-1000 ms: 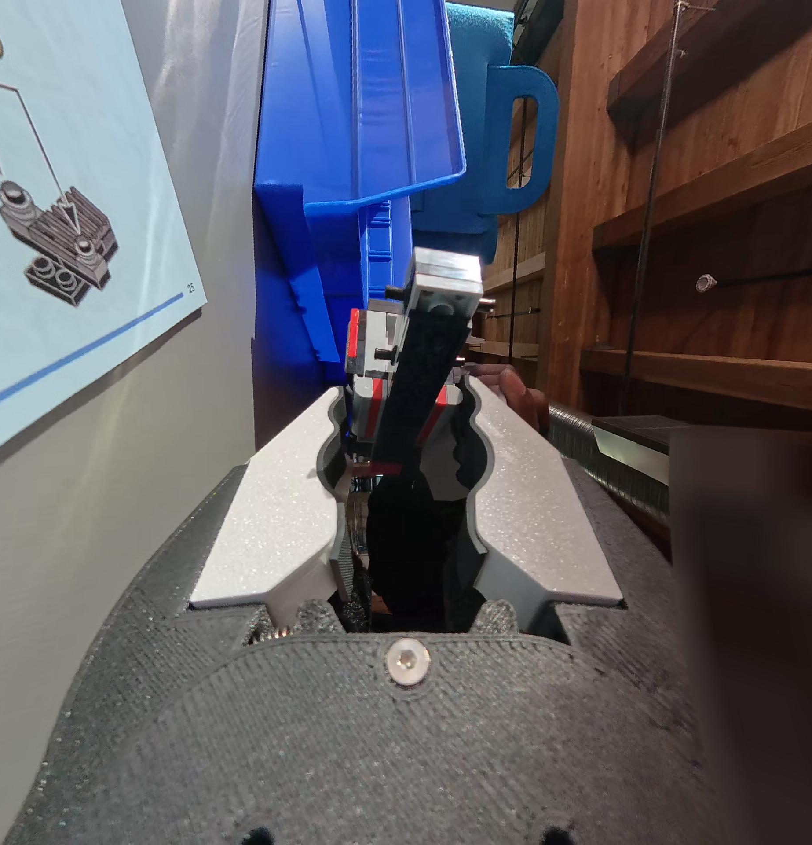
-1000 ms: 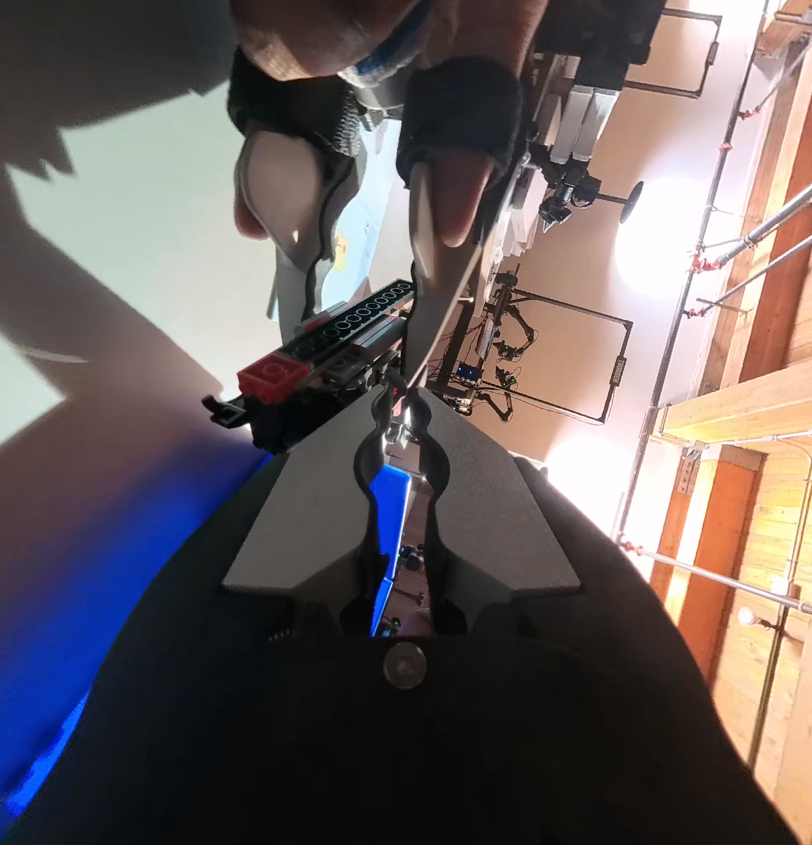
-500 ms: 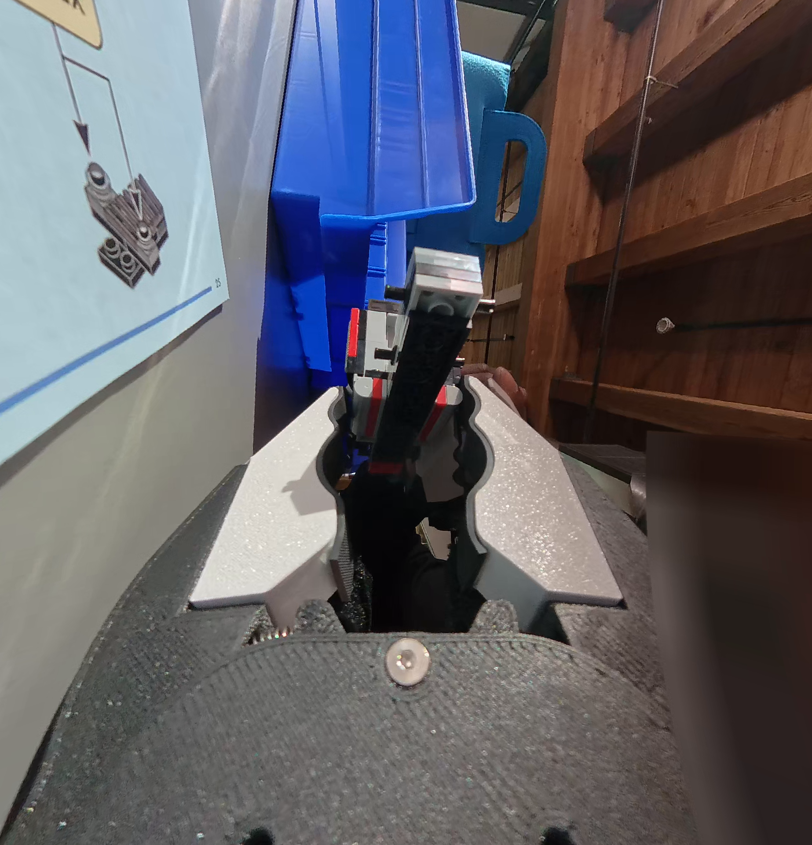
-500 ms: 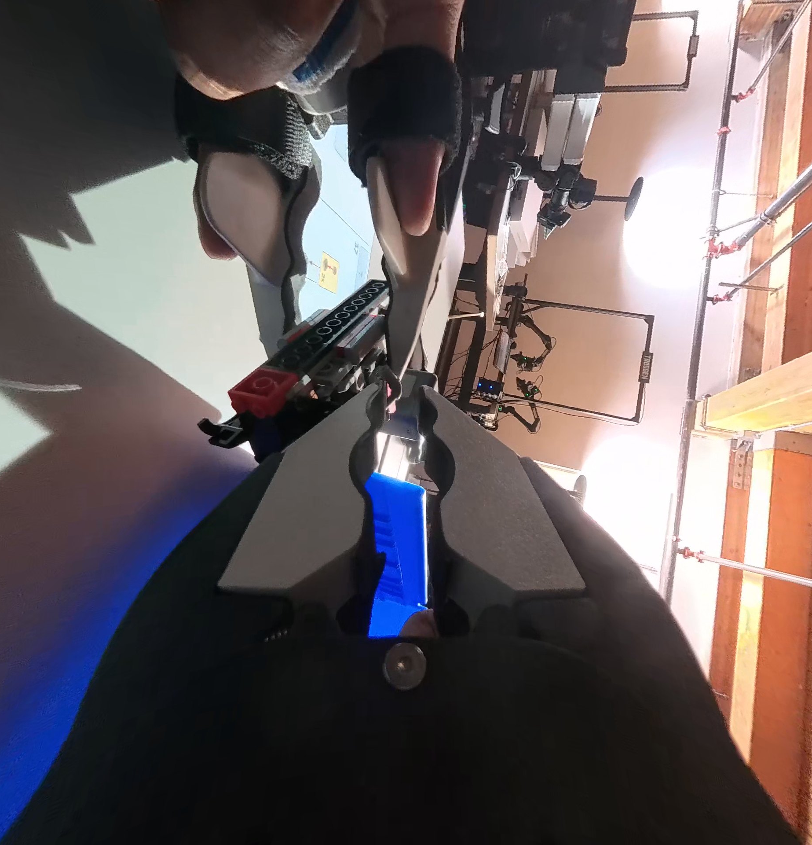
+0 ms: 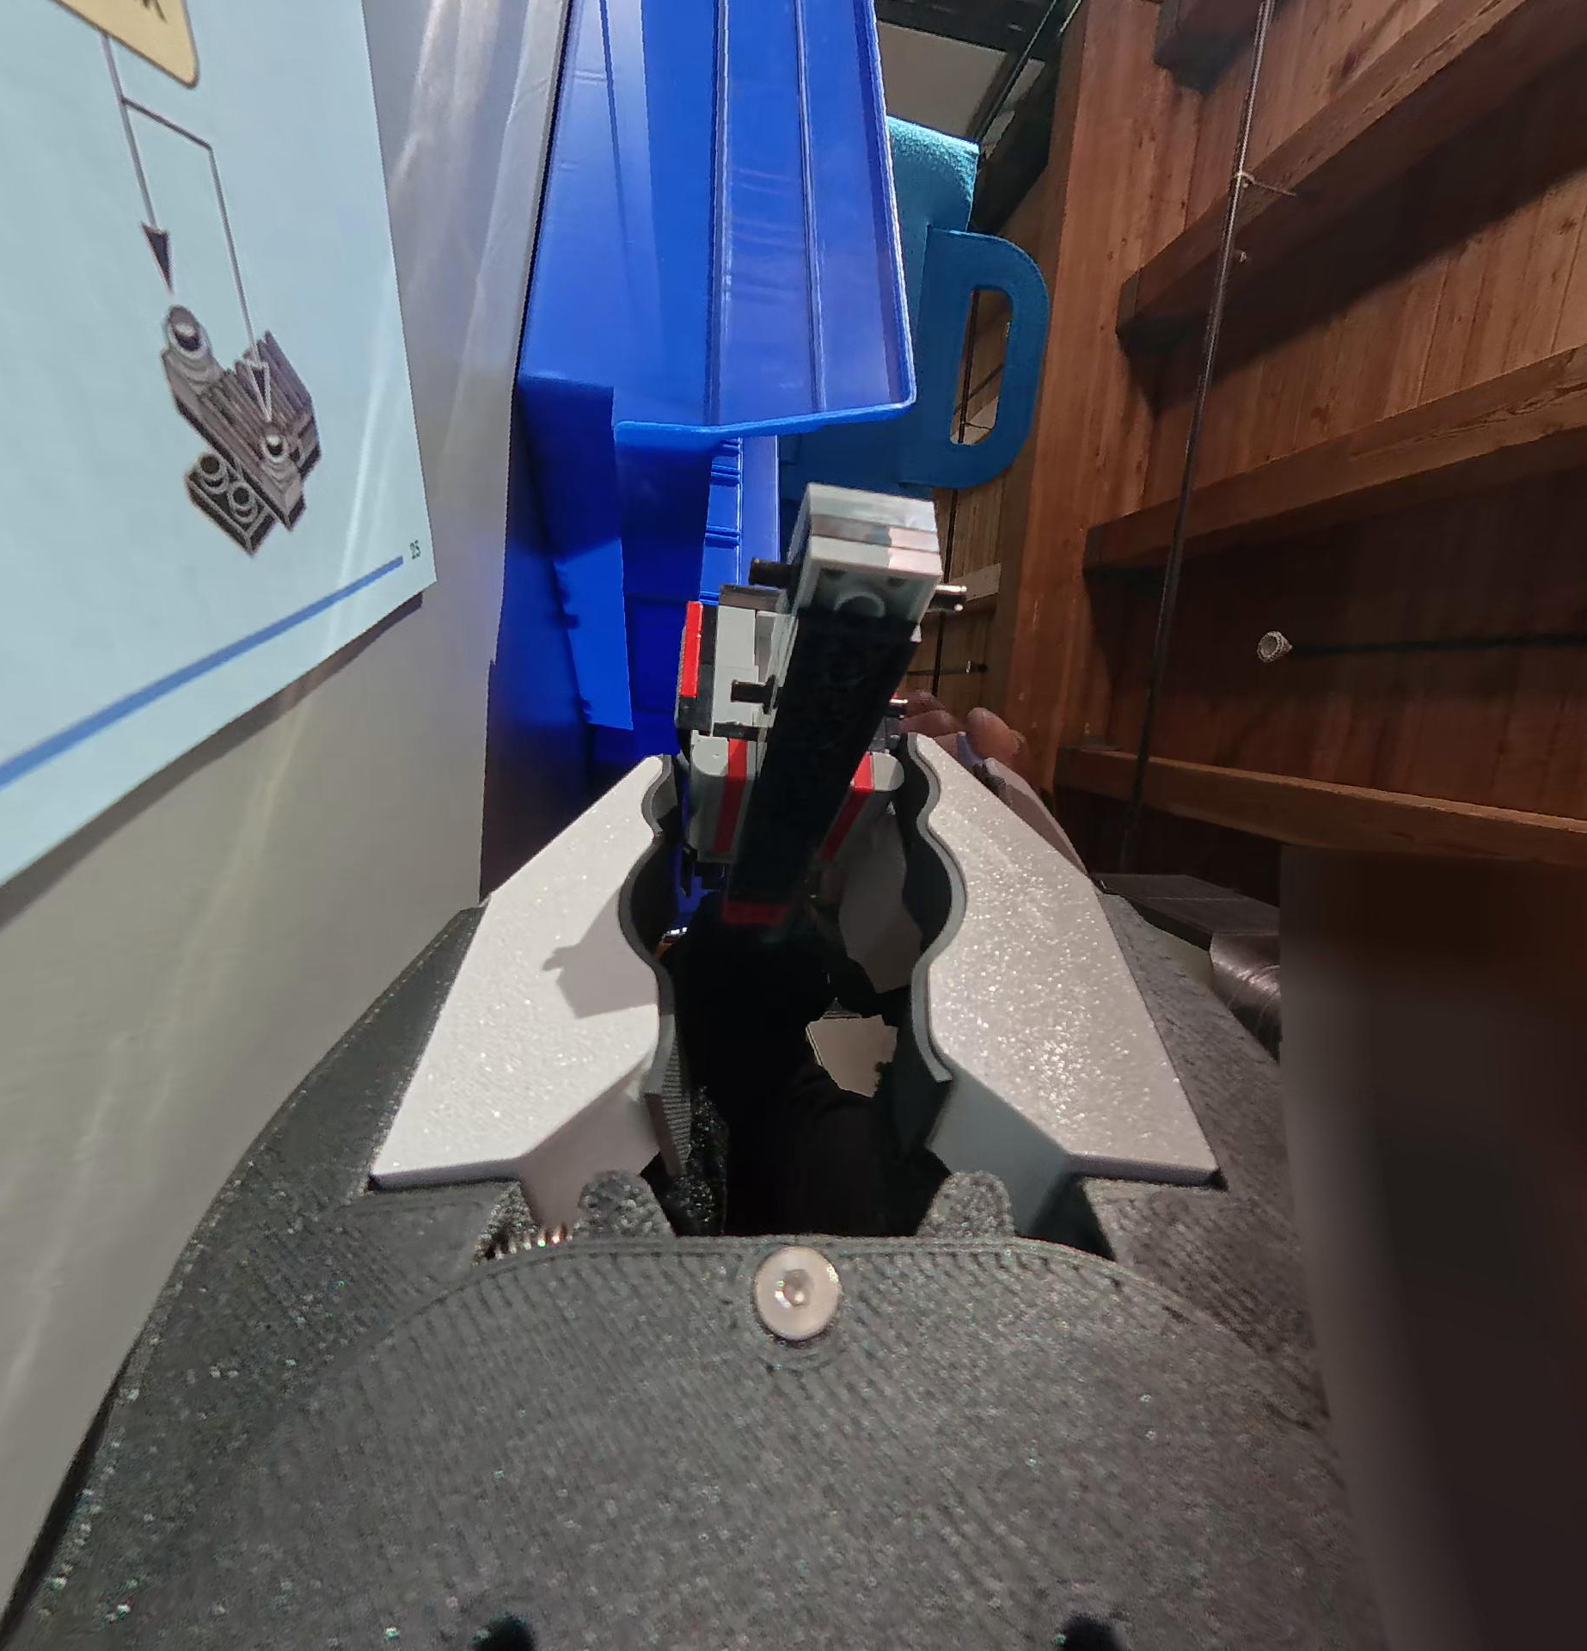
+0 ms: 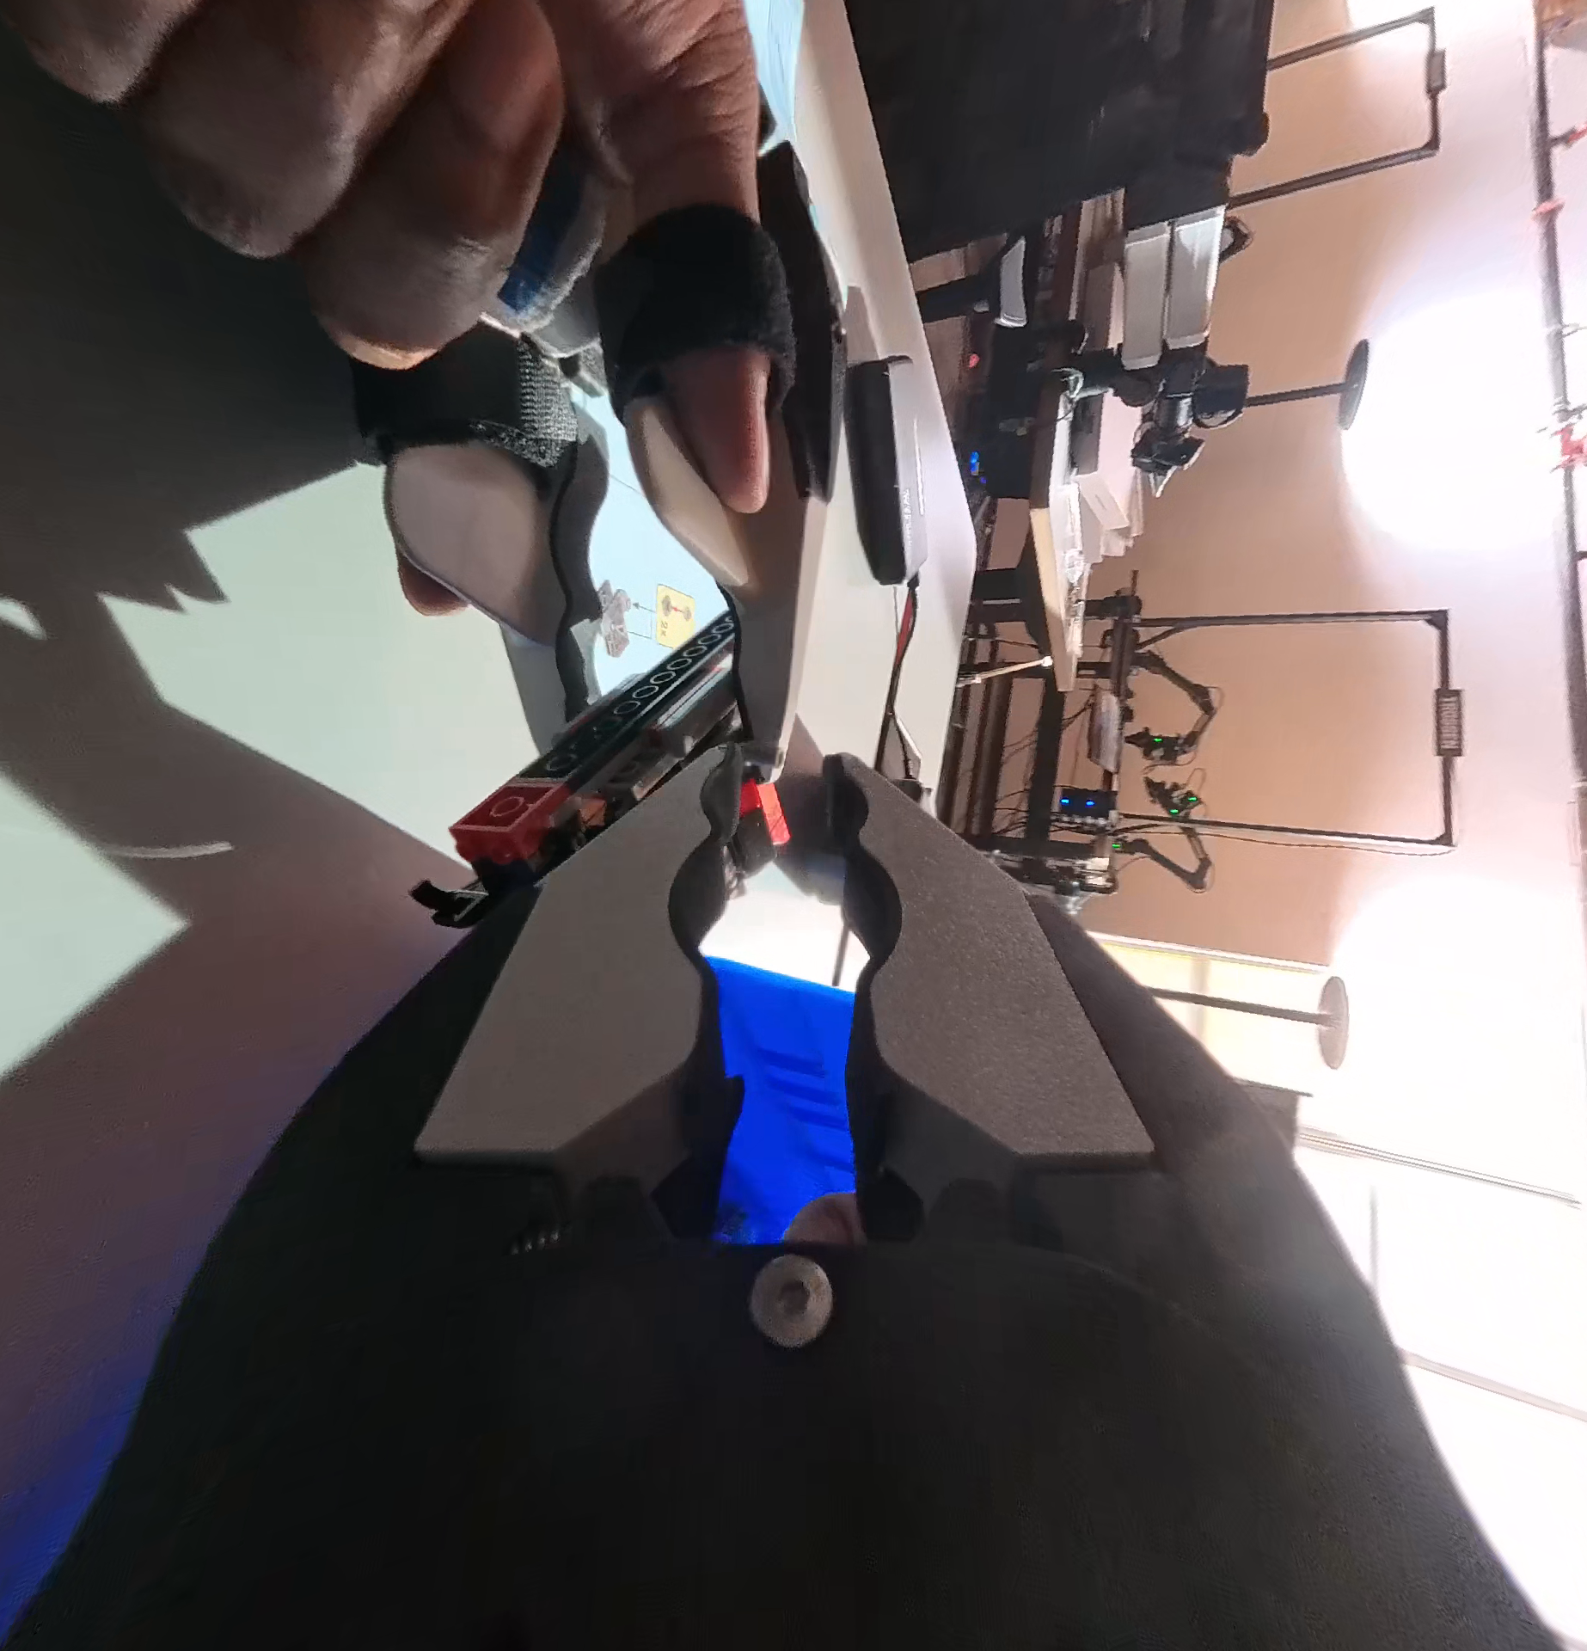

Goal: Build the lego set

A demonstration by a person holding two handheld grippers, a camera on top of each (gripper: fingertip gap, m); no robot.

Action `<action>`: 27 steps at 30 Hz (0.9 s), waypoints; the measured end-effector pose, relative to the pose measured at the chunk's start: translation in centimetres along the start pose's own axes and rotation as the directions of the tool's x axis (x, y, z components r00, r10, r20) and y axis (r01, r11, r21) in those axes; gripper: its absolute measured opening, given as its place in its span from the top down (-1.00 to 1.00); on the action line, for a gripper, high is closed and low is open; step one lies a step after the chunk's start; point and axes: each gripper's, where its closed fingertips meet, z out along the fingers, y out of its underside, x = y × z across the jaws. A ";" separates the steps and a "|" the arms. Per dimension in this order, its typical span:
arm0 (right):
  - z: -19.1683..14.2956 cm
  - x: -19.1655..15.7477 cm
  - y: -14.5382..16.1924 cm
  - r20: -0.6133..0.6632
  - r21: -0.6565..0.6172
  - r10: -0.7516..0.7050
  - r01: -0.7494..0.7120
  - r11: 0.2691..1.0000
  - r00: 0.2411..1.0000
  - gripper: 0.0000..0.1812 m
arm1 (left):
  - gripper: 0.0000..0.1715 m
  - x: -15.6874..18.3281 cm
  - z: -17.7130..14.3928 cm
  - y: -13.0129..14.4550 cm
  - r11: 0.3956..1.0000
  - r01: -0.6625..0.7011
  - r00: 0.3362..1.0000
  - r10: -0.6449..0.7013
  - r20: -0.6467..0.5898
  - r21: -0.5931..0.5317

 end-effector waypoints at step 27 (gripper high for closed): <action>-2.6 -1.4 2.5 0.366 -0.109 0.805 -0.838 0.535 0.466 0.76 | 0.43 0.2 -0.2 -0.6 0.999 -0.045 0.999 0.045 -0.004 0.000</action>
